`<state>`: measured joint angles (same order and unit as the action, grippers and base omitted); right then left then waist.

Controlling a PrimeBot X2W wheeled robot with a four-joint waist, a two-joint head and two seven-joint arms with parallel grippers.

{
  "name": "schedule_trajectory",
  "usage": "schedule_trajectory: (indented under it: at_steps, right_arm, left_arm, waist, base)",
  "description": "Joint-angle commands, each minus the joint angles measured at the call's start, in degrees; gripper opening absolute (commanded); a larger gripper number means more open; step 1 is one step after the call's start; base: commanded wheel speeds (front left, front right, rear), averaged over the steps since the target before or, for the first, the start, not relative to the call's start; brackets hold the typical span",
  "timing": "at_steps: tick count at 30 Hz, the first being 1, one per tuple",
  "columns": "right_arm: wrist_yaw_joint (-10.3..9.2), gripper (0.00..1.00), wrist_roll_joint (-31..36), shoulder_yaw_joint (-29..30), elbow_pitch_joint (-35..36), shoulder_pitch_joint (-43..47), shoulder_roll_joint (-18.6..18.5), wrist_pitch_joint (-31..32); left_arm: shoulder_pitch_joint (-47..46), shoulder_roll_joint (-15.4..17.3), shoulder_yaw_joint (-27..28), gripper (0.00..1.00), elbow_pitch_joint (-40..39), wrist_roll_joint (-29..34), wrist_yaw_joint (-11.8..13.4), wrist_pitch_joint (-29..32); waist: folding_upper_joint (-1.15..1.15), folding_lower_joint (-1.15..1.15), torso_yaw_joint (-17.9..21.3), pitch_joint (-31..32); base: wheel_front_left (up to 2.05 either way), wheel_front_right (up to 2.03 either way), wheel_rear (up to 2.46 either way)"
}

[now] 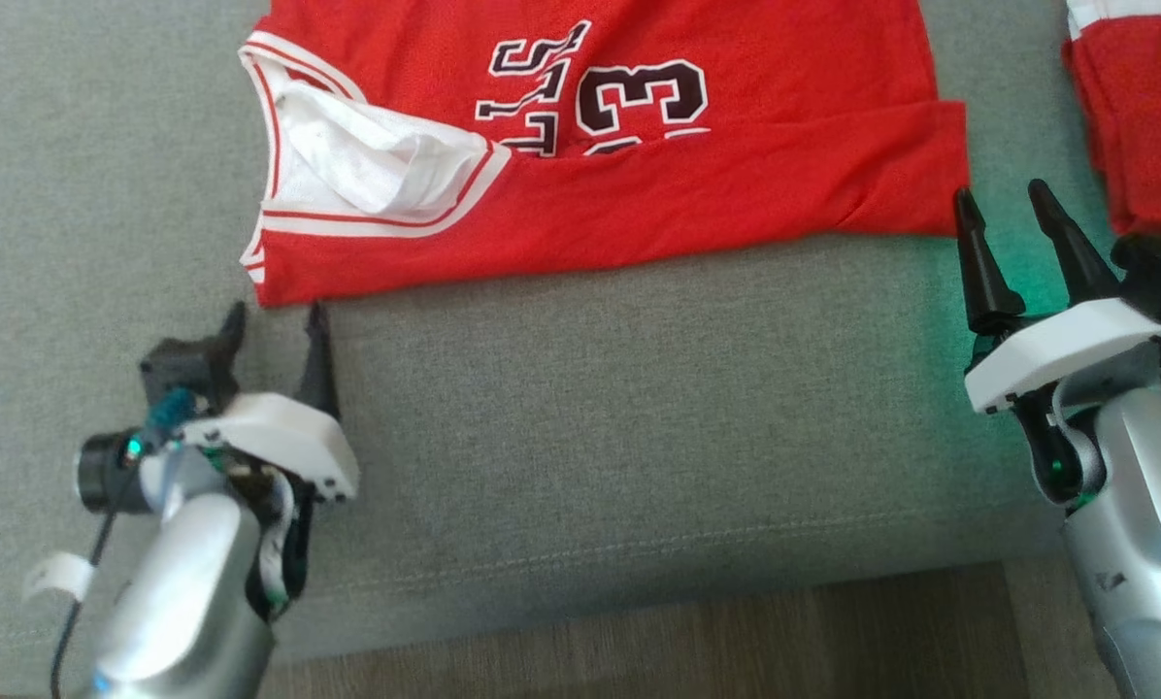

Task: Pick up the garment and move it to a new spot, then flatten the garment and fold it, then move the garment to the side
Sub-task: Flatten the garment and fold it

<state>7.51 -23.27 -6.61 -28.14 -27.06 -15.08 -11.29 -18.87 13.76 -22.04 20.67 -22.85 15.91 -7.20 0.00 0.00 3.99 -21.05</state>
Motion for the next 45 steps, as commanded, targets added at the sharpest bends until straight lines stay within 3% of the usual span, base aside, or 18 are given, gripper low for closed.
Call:
schedule_trajectory:
  at_steps: [1,6,7,8,10,11,20,21,22,23,24,34,45]
  right_arm:
    - [-0.02,1.00,-0.52,-0.66,1.35,-0.25,-0.70,0.11]
    - [-0.02,1.00,-1.31,-1.22,-0.22,-1.66,-1.45,1.03]
    - [-0.02,1.00,-1.53,-1.32,-0.61,-1.93,-1.58,1.18]
    - [-0.02,1.00,-1.60,-1.45,-1.04,-2.23,-1.78,1.38]
    - [-0.02,1.00,-1.70,-1.56,-1.87,-2.90,-1.97,1.54]
    - [-0.02,1.00,-1.69,-1.77,-2.38,-3.26,-2.07,1.78]
    - [-0.02,1.00,-4.79,-4.53,-6.39,-3.68,-1.82,6.13]
    - [-0.02,0.72,-5.37,-4.93,-6.34,-3.31,-1.94,6.63]
    - [-0.02,0.36,-5.90,-5.12,-6.21,-2.93,-2.15,6.92]
    - [-0.02,0.36,-5.90,-5.12,-6.21,-2.93,-2.15,6.92]
    - [-0.02,0.00,-6.92,-5.45,-5.68,-2.16,-2.82,7.18]
    - [-0.02,0.00,-11.31,-6.87,-0.05,1.46,-8.84,9.36]
    - [-0.02,0.00,-20.16,-8.72,7.83,12.53,-17.78,17.44]
  left_arm:
    - [-3.27,0.88,2.63,1.00,-0.72,-0.33,-0.49,-0.85]
    - [-7.00,0.16,2.33,0.98,4.09,-0.43,-1.69,-2.48]
    - [-7.66,0.01,2.12,0.87,4.85,-0.32,-1.90,-2.73]
    - [-8.27,-0.14,1.85,0.58,5.57,-0.19,-2.12,-2.89]
    - [-9.34,-0.33,1.52,0.15,7.00,-0.22,-2.84,-3.25]
    - [-9.82,-0.42,1.29,0.00,7.68,-0.20,-3.22,-3.44]
    - [-11.42,-1.42,0.24,0.00,11.28,-0.74,-5.41,-5.10]
    - [-11.32,-1.45,0.20,0.00,11.48,-0.80,-5.51,-5.27]
    - [-11.18,-1.50,0.23,0.00,11.62,-0.96,-5.65,-5.45]
    - [-11.18,-1.50,0.23,0.00,11.62,-0.96,-5.65,-5.45]
    - [-10.77,-1.40,0.34,0.00,11.85,-1.20,-5.85,-5.78]
    - [-4.69,0.58,1.22,0.00,7.16,-3.20,-6.86,-6.12]
    - [13.47,3.36,0.34,0.00,-12.25,-6.46,-3.45,1.56]
  waist:
    - [0.00,0.00,-0.01,-0.53]
    - [0.00,0.00,-0.64,-2.03]
    - [0.00,0.00,-0.84,-2.23]
    - [0.00,0.00,-1.09,-2.44]
    - [0.00,0.00,-1.49,-2.66]
    - [0.00,0.00,-1.73,-2.71]
    - [0.00,0.00,-3.32,-1.60]
    - [0.00,0.00,-3.40,-1.35]
    - [0.00,0.00,-3.43,-1.09]
    - [0.00,0.00,-3.43,-1.09]
    - [0.00,0.00,-3.40,-0.48]
    - [0.00,0.00,-2.31,3.04]
    - [0.00,0.00,-2.56,5.94]
  base:
    - [0.00,0.00,0.00]
    - [0.00,0.00,0.00]
    - [0.00,0.00,0.00]
    - [0.00,0.00,0.00]
    - [0.00,0.00,0.00]
    - [0.00,0.00,0.00]
    - [0.00,0.00,0.00]
    - [0.00,0.00,0.00]
    - [0.00,0.00,0.00]
    - [0.00,0.00,0.00]
    - [0.00,0.00,0.00]
    - [0.00,0.00,0.00]
    - [0.00,0.00,0.00]
